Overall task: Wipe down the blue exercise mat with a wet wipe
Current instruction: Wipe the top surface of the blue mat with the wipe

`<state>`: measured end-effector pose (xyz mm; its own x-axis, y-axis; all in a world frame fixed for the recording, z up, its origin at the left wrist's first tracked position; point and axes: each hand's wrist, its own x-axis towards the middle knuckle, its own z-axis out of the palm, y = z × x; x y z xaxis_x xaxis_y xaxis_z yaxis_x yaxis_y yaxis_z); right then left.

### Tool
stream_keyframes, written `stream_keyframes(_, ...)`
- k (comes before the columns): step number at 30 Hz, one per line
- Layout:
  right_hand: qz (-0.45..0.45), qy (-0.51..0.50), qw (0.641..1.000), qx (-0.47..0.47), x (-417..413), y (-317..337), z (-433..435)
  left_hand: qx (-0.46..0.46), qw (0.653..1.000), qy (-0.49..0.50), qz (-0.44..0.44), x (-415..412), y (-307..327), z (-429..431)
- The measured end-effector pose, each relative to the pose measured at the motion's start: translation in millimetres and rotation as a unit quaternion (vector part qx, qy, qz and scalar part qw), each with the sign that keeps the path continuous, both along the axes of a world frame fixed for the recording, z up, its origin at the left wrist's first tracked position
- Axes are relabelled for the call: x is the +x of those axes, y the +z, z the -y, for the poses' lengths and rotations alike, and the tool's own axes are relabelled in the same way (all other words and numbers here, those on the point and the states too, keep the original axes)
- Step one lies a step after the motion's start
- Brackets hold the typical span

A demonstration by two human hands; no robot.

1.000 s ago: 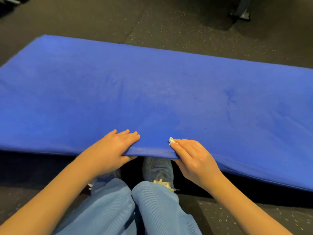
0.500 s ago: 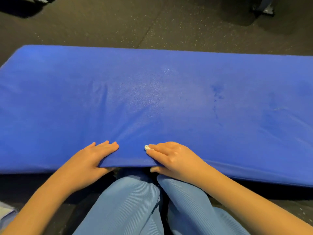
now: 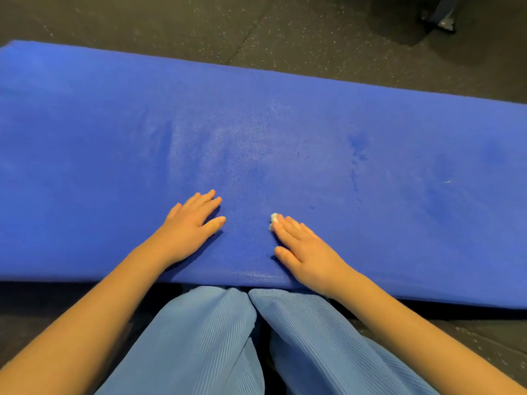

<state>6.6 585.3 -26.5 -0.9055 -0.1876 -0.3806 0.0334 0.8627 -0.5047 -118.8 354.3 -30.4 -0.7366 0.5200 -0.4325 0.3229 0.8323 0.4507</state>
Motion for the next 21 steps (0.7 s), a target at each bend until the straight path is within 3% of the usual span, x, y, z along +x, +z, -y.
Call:
stream_keyframes(2, 0.015, 0.050, 0.998, -0.038, 16, 10, 9, -0.055, 0.997, -0.011, -0.044, 9, -13, -6)
stream_keyframes(5, 0.015, 0.114, 0.993, -0.013, 33, 22, -8, -0.053, 0.996, -0.010, -0.071, 15, -19, -5)
stream_keyframes(8, 0.023, 0.070, 0.996, 0.052, 12, 9, -28, -0.058, 0.995, -0.015, -0.078, 14, -20, -4)
stream_keyframes(11, 0.024, 0.011, 0.999, 0.047, -4, -2, -16, -0.059, 0.994, -0.017, -0.089, 17, -20, -5)
stream_keyframes(14, 0.033, 0.082, 0.996, 0.006, 11, 10, -4, -0.066, 0.993, -0.020, -0.097, 17, -20, -4)
stream_keyframes(17, 0.030, 0.123, 0.990, 0.058, 13, 18, -20, -0.071, 0.992, -0.022, -0.100, 17, -21, -5)
stream_keyframes(21, 0.024, 0.012, 0.993, 0.117, -30, -8, -27, -0.079, 0.991, -0.023, -0.106, 17, -22, -6)
